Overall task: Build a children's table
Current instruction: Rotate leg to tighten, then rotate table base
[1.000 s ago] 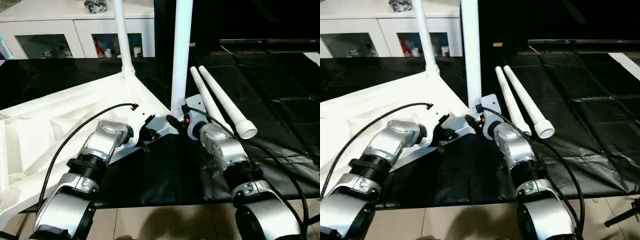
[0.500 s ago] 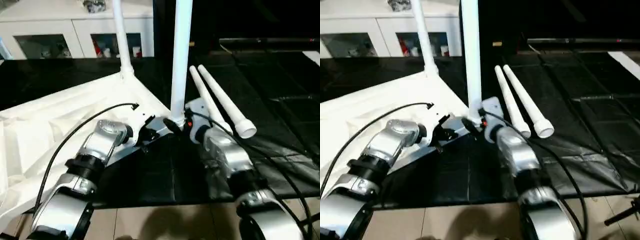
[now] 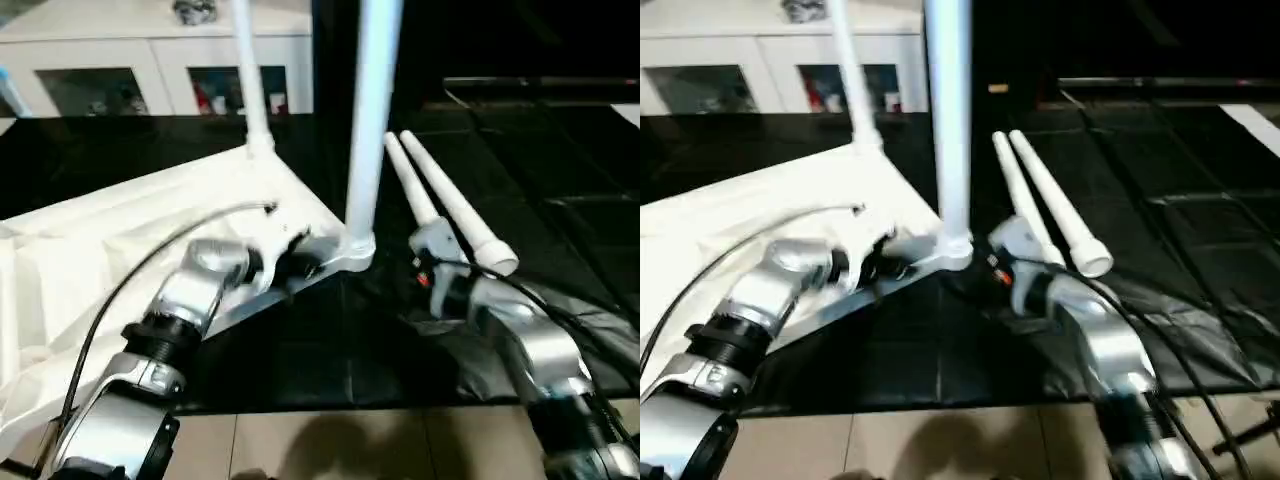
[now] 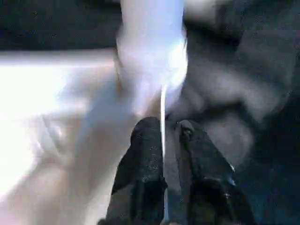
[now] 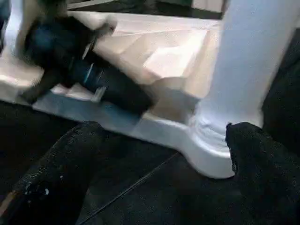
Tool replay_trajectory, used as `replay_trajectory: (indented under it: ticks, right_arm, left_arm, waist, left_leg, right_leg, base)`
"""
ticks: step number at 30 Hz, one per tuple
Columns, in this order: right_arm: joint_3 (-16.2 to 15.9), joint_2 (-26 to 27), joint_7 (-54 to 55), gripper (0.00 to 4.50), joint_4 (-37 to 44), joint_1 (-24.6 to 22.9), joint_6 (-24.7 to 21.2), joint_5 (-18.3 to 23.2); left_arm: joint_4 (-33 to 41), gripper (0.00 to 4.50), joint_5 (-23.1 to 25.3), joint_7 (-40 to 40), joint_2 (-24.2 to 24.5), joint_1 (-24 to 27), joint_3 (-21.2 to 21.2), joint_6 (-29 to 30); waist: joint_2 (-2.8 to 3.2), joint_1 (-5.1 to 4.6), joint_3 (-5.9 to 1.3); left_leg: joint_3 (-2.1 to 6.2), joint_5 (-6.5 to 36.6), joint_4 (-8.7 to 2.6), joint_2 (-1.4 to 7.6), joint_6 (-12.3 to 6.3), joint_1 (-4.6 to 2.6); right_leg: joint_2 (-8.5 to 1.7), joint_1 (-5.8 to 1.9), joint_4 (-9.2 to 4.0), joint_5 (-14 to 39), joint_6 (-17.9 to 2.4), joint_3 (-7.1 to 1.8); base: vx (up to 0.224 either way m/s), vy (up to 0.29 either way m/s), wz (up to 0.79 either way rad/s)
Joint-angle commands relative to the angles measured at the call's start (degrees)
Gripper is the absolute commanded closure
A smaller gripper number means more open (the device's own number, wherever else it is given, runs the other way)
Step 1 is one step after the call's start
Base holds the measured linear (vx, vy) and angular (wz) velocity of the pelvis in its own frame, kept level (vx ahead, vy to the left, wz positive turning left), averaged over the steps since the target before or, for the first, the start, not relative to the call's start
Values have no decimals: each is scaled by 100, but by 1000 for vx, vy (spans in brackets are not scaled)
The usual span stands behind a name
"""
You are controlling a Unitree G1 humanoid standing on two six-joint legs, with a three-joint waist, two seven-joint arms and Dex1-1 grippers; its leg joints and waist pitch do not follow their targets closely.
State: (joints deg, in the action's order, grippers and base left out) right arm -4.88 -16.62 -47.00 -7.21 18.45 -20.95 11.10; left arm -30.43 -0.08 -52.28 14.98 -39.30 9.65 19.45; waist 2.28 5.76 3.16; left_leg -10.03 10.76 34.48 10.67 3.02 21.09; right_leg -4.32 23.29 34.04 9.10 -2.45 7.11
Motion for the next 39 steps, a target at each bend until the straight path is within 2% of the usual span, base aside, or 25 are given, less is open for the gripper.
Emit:
replay_trajectory:
  ticks: [1,2,3,5,6,7,8,10,11,14,15,16,18,19,20,21,24,25,27,29,30,36,37,38,39]
  right_arm:
    - [-59,-11,-66,0,452,-183,-230,133]
    - [-70,39,-8,0,505,-236,-247,134]
    - [-91,92,36,0,542,-277,-249,134]
    - [-125,169,29,0,605,-332,-276,207]
    - [-235,227,110,0,714,-406,-315,171]
    - [-276,298,156,0,687,-420,-321,181]
    - [-370,420,253,0,612,-435,-268,148]
    - [-429,499,335,0,570,-438,-215,101]
    - [-432,684,588,0,499,-400,-206,40]
    - [-440,804,827,0,389,-338,-166,-98]
    - [-458,920,1020,0,259,-264,-232,-200]
    - [-467,957,1080,0,205,-225,-350,-204]
    - [-505,1000,1120,0,109,-159,-448,-208]
    - [-559,997,1121,0,47,-120,-491,-237]
    - [-641,989,1124,0,-33,-74,-484,-288]
    - [-711,985,1132,0,-116,-30,-432,-348]
    - [-782,1050,1215,0,-382,107,-317,-448]
    - [-782,1050,1215,0,-382,107,-317,-448]
    - [-842,1132,1193,0,-538,239,-353,-467]
    - [-865,1144,1176,0,-569,264,-380,-473]
    - [-931,1163,1152,0,-688,305,-377,-517]
    - [-963,1313,1347,0,-1102,443,-360,-595]
    - [-963,1313,1347,0,-1102,443,-360,-595]
    - [-931,1350,1409,0,-1168,469,-369,-597]
    - [-893,1387,1486,0,-1265,507,-355,-606]
  left_arm:
    - [90,361,-162,104,-30,-75,-251,-72]
    - [53,361,-180,173,-25,-115,-319,-95]
    - [34,361,-187,228,-3,-137,-369,-105]
    - [41,361,-191,319,33,-162,-440,-72]
    - [113,361,-230,456,95,-188,-580,63]
    - [172,361,-232,564,156,-186,-665,136]
    - [351,361,-127,772,366,-122,-744,261]
    - [494,361,-33,905,532,-64,-785,365]
    - [725,361,87,1135,801,15,-952,602]
    - [939,361,277,1315,1100,115,-1088,774]
    - [1209,361,585,1507,1545,297,-1232,991]
    - [1312,361,723,1551,1760,393,-1261,1098]
    - [1406,375,955,1661,2088,542,-1309,1278]
    - [1444,386,1088,1733,2277,654,-1293,1353]
    - [1508,395,1207,1822,2497,806,-1270,1468]
    - [1560,395,1272,1903,2651,947,-1291,1603]
    - [1560,407,1436,2003,2982,1280,-1338,1857]
    - [1560,424,1436,2003,2982,1280,-1338,1857]
    - [1542,437,1565,1973,3249,1554,-1311,2049]
    - [1536,444,1626,1975,3321,1622,-1277,2090]
    - [1516,444,1651,1937,3352,1719,-1241,2107]
    - [1339,444,1277,1580,3057,1916,-952,1753]
    - [1339,444,1277,1580,3057,1916,-952,1753]
    - [1233,444,1266,1510,3028,1926,-877,1688]
    - [1140,444,1242,1402,2973,1954,-815,1645]
  waist:
    - [-14,19,-427]
    - [-19,12,-416]
    - [30,18,-426]
    - [10,-1,-424]
    - [52,-25,-416]
    - [45,-39,-419]
    - [18,-53,-419]
    - [55,-82,-424]
    - [135,-94,-433]
    - [137,-126,-416]
    - [94,-94,-425]
    - [142,-128,-407]
    - [166,-158,-391]
    - [50,-160,-380]
    - [69,-117,-395]
    - [127,-125,-368]
    - [56,-89,-375]
    - [94,-84,-362]
    - [79,-62,-363]
    - [66,-69,-359]
    - [52,-60,-360]
    - [97,-41,-369]
    - [78,-43,-363]
    - [181,-36,-379]
    - [183,-57,-374]
  left_leg:
    - [103,958,-360,252,-419,-39]
    - [105,974,-365,243,-417,-32]
    - [116,985,-364,240,-377,-37]
    - [120,1027,-376,232,-341,-39]
    - [125,1119,-380,233,-306,-42]
    - [132,1162,-381,231,-272,-44]
    - [142,1177,-393,236,-266,-34]
    - [155,1165,-402,246,-228,-23]
    - [165,1201,-402,268,-168,-58]
    - [158,1248,-409,256,-116,-62]
    - [166,1229,-411,271,-93,-77]
    - [179,1247,-440,279,-63,-44]
    - [170,1395,-431,262,-38,-95]
    - [151,1420,-442,257,-57,-91]
    - [173,1408,-438,278,-29,-120]
    - [173,1448,-454,276,-26,-89]
    - [169,1546,-456,292,25,-138]
    - [171,1561,-471,286,33,-123]
    - [177,1659,-478,298,68,-145]
    - [198,1697,-502,299,94,-112]
    - [195,1721,-501,301,102,-136]
    - [205,1930,-511,294,211,-135]
    - [204,1961,-510,280,205,-125]
    - [217,1985,-503,281,244,-134]
    - [217,2031,-507,283,257,-134]
  right_leg:
    - [-477,-376,-485,1723,-723,-342]
    - [-465,-376,-495,1783,-686,-337]
    - [-468,-365,-489,1832,-652,-330]
    - [-459,-372,-509,1920,-589,-322]
    - [-456,-363,-532,2001,-562,-314]
    - [-457,-366,-518,2000,-564,-312]
    - [-461,-377,-520,2007,-552,-309]
    - [-458,-368,-494,1950,-560,-319]
    - [-459,-342,-475,1828,-610,-332]
    - [-442,-338,-461,1678,-700,-335]
    - [-462,-342,-428,1689,-716,-345]
    - [-452,-344,-400,1694,-717,-352]
    - [-439,-307,-445,1859,-646,-354]
    - [-437,-312,-485,1968,-609,-356]
    - [-466,-300,-439,1965,-637,-368]
    - [-464,-290,-442,2050,-630,-373]
    - [-489,-247,-453,2125,-617,-396]
    - [-477,-251,-460,2145,-614,-400]
    - [-486,-234,-456,2095,-644,-407]
    - [-489,-258,-436,2050,-622,-408]
    - [-495,-242,-454,2030,-624,-416]
    - [-513,-253,-432,1831,-761,-426]
    - [-515,-255,-451,1882,-755,-423]
    - [-523,-262,-426,1849,-765,-426]
    - [-506,-257,-444,1792,-760,-421]
  base:
    - [0,0,0]
    - [0,0,0]
    - [0,0,0]
    - [0,0,0]
    - [0,0,0]
    - [0,0,0]
    - [0,0,0]
    - [0,0,0]
    - [0,0,0]
    - [0,0,0]
    - [0,0,0]
    - [0,0,0]
    - [0,0,0]
    - [0,0,0]
    - [0,0,0]
    - [0,0,0]
    - [0,0,0]
    - [0,0,0]
    - [0,0,0]
    - [0,0,0]
    - [0,0,0]
    - [0,0,0]
    - [0,0,0]
    - [0,0,0]
    - [0,0,0]
